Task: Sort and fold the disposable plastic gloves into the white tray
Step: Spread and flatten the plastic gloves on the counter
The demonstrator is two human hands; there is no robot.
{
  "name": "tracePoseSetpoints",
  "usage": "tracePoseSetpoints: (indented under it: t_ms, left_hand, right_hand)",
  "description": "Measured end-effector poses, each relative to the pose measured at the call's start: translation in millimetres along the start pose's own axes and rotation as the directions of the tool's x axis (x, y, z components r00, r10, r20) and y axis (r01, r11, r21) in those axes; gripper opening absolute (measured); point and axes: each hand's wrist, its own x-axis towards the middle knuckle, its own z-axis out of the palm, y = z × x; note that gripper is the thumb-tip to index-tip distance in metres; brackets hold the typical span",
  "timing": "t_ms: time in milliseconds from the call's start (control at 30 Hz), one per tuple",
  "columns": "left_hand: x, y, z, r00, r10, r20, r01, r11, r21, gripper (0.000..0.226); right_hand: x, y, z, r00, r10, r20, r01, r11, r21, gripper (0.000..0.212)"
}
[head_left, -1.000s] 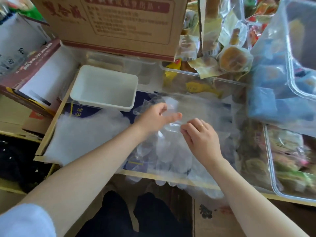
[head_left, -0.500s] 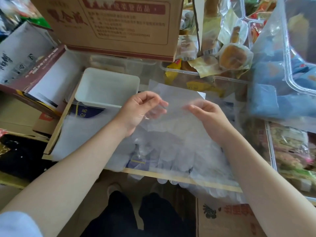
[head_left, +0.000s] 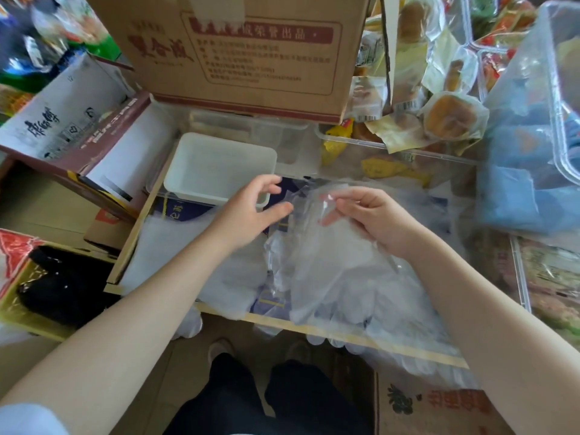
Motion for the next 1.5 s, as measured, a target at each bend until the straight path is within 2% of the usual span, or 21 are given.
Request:
tracePoseSetpoints:
  t_ms: [67, 100, 167, 200, 233, 300, 333, 400, 433, 500, 633, 733, 800, 900, 967, 1067, 1167, 1300, 1400, 1467, 1500]
  left_hand:
    - [6.1, 16.1, 11.3, 0.978, 0.013, 0.21, -0.005, 0.999, -0.04, 0.059]
    - [8.2, 19.9, 18.1, 0.953, -0.011, 0.301, 0.05, 0.991, -0.12, 0.054]
    - [9.3, 19.0, 30.6, 0.927, -0.029, 0.375, 0.149, 0.943, -0.296, 0.021]
    - [9.1, 17.3, 34.1, 0.933, -0.03, 0.359, 0.158, 0.93, -0.332, 0.008]
    - [10.2, 12.2, 36.8, 0.94, -0.041, 0.338, 0.155, 0.935, -0.318, 0.011]
    - [10.4, 3.6, 38.9, 0.941, -0.08, 0.328, 0.164, 0.957, -0.237, 0.018]
    - [10.6, 0.6, 39.1, 0.94, -0.095, 0.327, 0.161, 0.97, -0.181, 0.018]
    - [13.0, -6.4, 40.3, 0.945, -0.113, 0.308, 0.137, 0.989, -0.058, 0.021]
    - [14.5, -9.5, 40.8, 0.947, -0.112, 0.301, 0.122, 0.992, -0.014, 0.022]
    - [17.0, -14.5, 41.3, 0.946, -0.108, 0.306, 0.107, 0.994, 0.02, 0.016]
    - [20.2, -18.4, 40.3, 0.944, -0.096, 0.314, 0.09, 0.995, 0.033, 0.015]
    - [23.5, -18.6, 39.1, 0.937, -0.085, 0.339, 0.058, 0.994, 0.088, 0.013]
    - [25.2, -17.2, 36.4, 0.932, -0.043, 0.361, 0.002, 0.993, 0.115, 0.012]
    - [26.6, -8.8, 32.2, 0.92, 0.118, 0.373, -0.172, 0.978, 0.117, 0.01]
    - [27.7, -0.5, 30.4, 0.908, 0.2, 0.368, -0.26, 0.958, 0.121, 0.007]
    - [29.4, 12.7, 27.3, 0.876, 0.245, 0.415, -0.313, 0.944, 0.103, 0.015]
    - [28.7, 20.2, 23.7, 0.831, 0.142, 0.538, -0.185, 0.982, 0.027, 0.013]
    - [26.7, 13.3, 15.8, 0.841, 0.028, 0.54, -0.005, 0.999, -0.043, 0.01]
    - [19.7, 6.2, 2.1, 0.866, 0.108, 0.489, -0.047, 0.99, -0.134, 0.016]
    - [12.4, 2.1, -8.7, 0.87, 0.152, 0.469, -0.096, 0.985, -0.14, 0.013]
    - [9.1, 0.4, -14.5, 0.867, 0.172, 0.467, -0.128, 0.984, -0.125, 0.012]
  right_hand:
    - [-1.9, 1.6, 1.2, 0.992, 0.009, 0.125, -0.015, 0.999, 0.042, 0.03]
    - [-2.8, 2.5, -0.1, 0.986, 0.007, 0.165, -0.017, 0.998, 0.057, 0.031]
    - [-3.3, 8.6, -4.8, 0.984, 0.012, 0.179, -0.024, 0.998, 0.061, 0.031]
    - [-2.9, 13.9, -7.5, 0.99, 0.033, 0.141, -0.04, 0.998, 0.05, 0.029]
    - [-1.6, 21.2, -10.2, 0.996, 0.063, 0.058, -0.065, 0.998, 0.02, 0.024]
    - [4.4, 46.2, -20.8, 0.971, 0.112, -0.209, -0.156, 0.965, -0.21, 0.011]
    - [6.8, 60.5, -27.7, 0.936, 0.126, -0.327, -0.258, 0.88, -0.398, 0.021]
    - [6.6, 88.7, -40.7, 0.877, 0.203, -0.436, -0.461, 0.611, -0.644, 0.051]
    - [4.8, 99.9, -44.3, 0.855, 0.245, -0.456, -0.514, 0.512, -0.688, 0.059]
    - [0.6, 117.1, -45.8, 0.842, 0.267, -0.468, -0.539, 0.42, -0.73, 0.056]
    - [0.4, 135.2, -45.4, 0.845, 0.069, -0.53, -0.503, 0.438, -0.745, 0.02]
    - [3.8, 140.9, -50.2, 0.857, 0.08, -0.509, -0.488, 0.446, -0.75, 0.019]
    - [4.0, 137.1, -53.2, 0.881, 0.032, -0.473, -0.441, 0.419, -0.793, 0.019]
    - [-2.9, 119.5, -53.3, 0.903, -0.248, -0.351, -0.214, 0.448, -0.868, 0.017]
    - [-9.9, 105.5, -46.6, 0.874, -0.426, -0.234, -0.027, 0.439, -0.898, 0.02]
    - [-14.3, 85.4, -34.8, 0.862, -0.505, -0.047, 0.175, 0.385, -0.906, 0.013]
    - [-13.4, 65.0, -26.6, 0.851, -0.515, 0.097, 0.349, 0.419, -0.838, 0.023]
    - [-10.1, 45.9, -16.5, 0.884, -0.443, 0.147, 0.423, 0.628, -0.653, 0.013]
    - [-7.7, 40.3, -9.8, 0.936, -0.35, 0.045, 0.328, 0.817, -0.475, 0.011]
    - [-7.2, 32.6, -7.4, 0.986, -0.168, -0.011, 0.159, 0.949, -0.272, 0.017]
    - [-6.2, 29.4, -7.3, 0.999, -0.05, 0.0, 0.049, 0.99, -0.129, 0.013]
